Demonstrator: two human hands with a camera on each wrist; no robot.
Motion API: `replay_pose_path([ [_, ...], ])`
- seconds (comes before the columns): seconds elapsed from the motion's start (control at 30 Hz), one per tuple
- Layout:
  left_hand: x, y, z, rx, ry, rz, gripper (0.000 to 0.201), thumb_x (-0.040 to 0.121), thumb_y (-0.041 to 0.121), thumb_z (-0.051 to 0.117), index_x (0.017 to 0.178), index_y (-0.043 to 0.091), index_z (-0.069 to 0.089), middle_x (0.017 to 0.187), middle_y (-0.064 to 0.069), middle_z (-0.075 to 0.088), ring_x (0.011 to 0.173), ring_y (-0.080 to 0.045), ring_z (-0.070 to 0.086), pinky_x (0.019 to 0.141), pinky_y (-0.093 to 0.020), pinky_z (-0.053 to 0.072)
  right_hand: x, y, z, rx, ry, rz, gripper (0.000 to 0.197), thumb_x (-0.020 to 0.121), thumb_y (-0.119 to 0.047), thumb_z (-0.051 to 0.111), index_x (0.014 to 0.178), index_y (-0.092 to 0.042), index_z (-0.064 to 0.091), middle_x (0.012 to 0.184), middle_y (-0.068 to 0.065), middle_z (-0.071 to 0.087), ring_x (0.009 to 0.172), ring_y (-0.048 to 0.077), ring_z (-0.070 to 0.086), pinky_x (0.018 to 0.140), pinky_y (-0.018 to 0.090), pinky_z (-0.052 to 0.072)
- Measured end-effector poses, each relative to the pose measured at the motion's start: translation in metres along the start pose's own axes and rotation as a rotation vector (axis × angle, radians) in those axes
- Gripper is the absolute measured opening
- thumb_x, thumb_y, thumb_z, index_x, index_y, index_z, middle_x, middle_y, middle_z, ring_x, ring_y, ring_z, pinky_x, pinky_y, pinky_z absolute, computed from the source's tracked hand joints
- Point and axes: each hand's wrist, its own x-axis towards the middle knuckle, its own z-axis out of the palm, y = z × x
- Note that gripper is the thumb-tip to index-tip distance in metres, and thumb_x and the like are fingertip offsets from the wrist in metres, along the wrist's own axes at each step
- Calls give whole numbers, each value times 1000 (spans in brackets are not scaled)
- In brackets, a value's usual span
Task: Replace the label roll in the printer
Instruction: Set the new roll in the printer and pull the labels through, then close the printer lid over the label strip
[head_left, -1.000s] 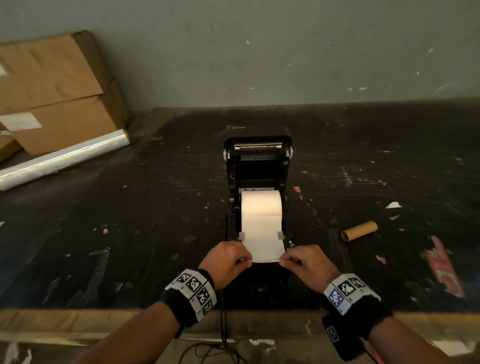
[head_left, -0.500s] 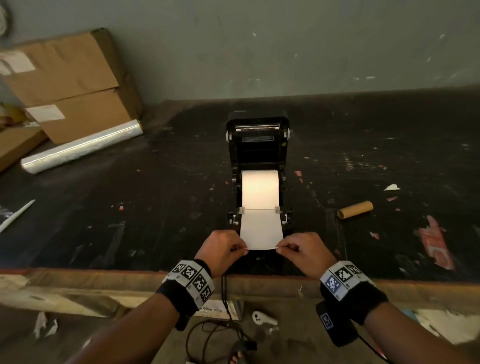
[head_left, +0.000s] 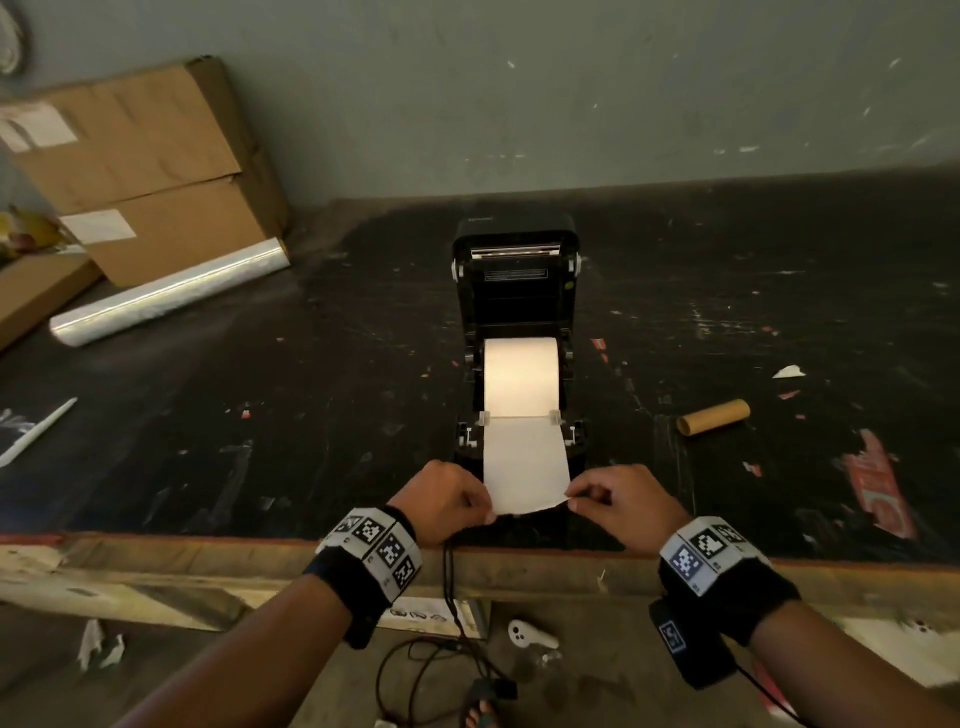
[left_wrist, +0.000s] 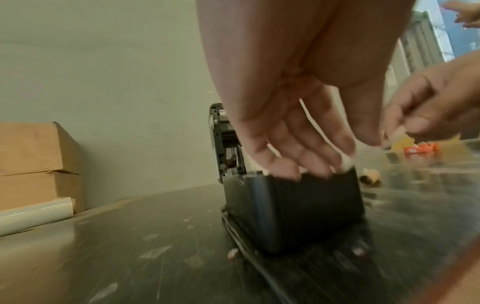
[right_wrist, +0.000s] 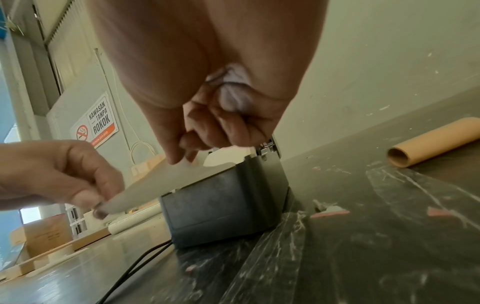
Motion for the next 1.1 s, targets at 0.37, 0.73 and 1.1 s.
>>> replay_pose_path([
  [0.37,89,-16,-143,-310,288,-68,24,82,27,70,104,19,68,86,5,71,81,-9,65,78,-21,48,76,0,-144,-113,68,167,24,85,-30,64,106,-20,66,97,-1,69,85,6,61,76,18,45],
  [0.73,208,-8,-226,-460,661,-238,56,79,33,71,127,10,53,124,-9,61,116,-24,56,97,-32,42,163,-38,-191,-34,300,191,45,85,-42,60,122,-17,56,115,4,66,104,16,62,94,30,48],
  [1.1,243,-22,-214,-537,451,-304,51,81,55,57,117,19,63,116,-3,66,107,-20,60,100,-39,45,252,-27,-198,76,191,217,64,89,-54,44,140,-16,38,141,5,49,128,21,47,105,31,34],
])
